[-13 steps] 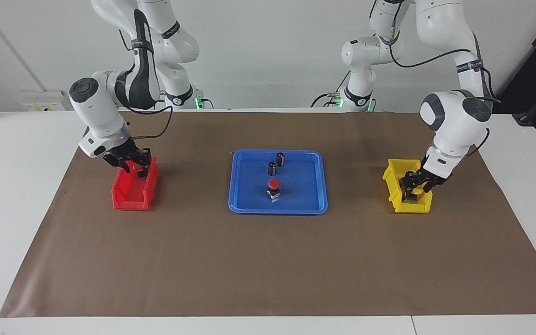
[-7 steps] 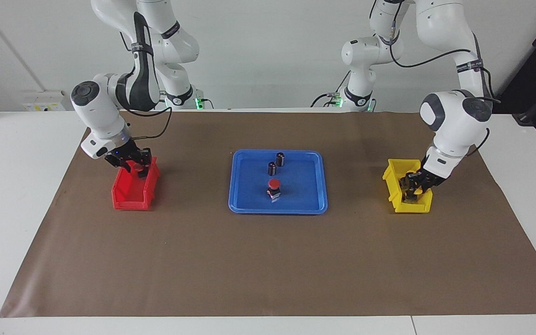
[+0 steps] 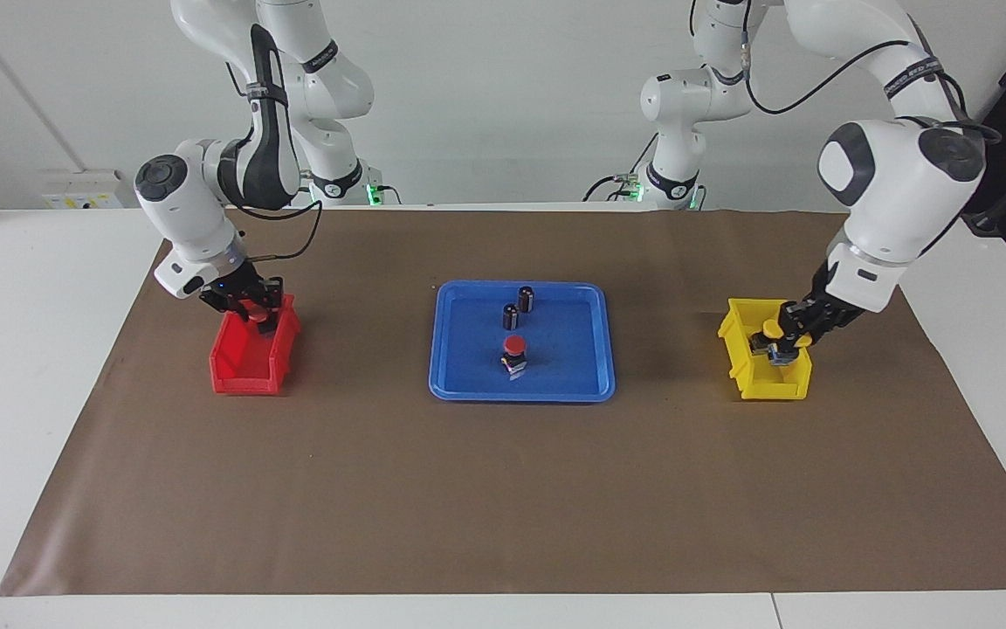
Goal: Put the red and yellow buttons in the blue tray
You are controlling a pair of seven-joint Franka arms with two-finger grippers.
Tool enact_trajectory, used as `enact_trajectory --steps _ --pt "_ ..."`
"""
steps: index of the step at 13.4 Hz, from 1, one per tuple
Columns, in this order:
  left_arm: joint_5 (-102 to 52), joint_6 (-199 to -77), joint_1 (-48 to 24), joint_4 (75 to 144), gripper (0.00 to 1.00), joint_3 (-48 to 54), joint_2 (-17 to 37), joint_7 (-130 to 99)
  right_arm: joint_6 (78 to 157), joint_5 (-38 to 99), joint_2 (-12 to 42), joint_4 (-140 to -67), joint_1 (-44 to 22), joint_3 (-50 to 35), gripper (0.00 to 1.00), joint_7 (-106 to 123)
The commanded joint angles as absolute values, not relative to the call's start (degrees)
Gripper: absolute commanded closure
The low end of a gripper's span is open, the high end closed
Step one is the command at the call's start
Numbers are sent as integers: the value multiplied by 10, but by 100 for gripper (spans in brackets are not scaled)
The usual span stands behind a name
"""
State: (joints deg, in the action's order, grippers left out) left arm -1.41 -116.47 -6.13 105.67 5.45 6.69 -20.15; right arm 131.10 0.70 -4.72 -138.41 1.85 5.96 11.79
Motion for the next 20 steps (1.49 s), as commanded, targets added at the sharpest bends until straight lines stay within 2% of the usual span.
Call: enact_trajectory --steps 1,3,5,8,10,12,13,14,15,16,17,19,20 --pt "-19 -1222 -163 1083 98 48 79 -302 1314 7 -58 -1384 24 56 84 134" --pt "-19 -1251 -215 1091 98 48 96 -311 1243 -1 -33 -1304 24 55 84 152" --pt "-22 -1267 -256 1091 98 48 112 -358 1120 -21 10 -1170 17 51 84 154" --pt "-22 -1310 -299 1104 98 48 130 -409 1012 -15 61 -1018 -34 50 84 98" --pt "-21 -1323 -326 1100 98 47 153 -443 984 -12 87 -956 -97 50 84 1" --pt "-19 -1334 -330 1099 97 47 169 -446 1025 8 96 -964 -154 49 83 -116" --pt "-18 -1334 -330 1099 84 47 170 -444 1074 15 91 -992 -184 48 83 -163" --pt "-18 -1329 -330 1096 52 47 171 -444 1108 16 93 -1004 -205 48 83 -182" --pt "-14 -1323 -330 1093 31 47 170 -443 1149 16 93 -1028 -225 47 83 -211" --pt "-10 -1300 -329 1088 29 47 166 -441 1177 16 91 -1047 -245 47 83 -234" --pt "-10 -1266 -327 1079 21 47 159 -437 1183 16 90 -1055 -252 47 83 -241" --pt "-10 -1206 -316 1072 13 42 129 -412 1188 19 90 -1056 -254 47 83 -249" --pt "-10 -1180 -283 1075 4 42 112 -373 1204 32 90 -1061 -271 45 84 -275"
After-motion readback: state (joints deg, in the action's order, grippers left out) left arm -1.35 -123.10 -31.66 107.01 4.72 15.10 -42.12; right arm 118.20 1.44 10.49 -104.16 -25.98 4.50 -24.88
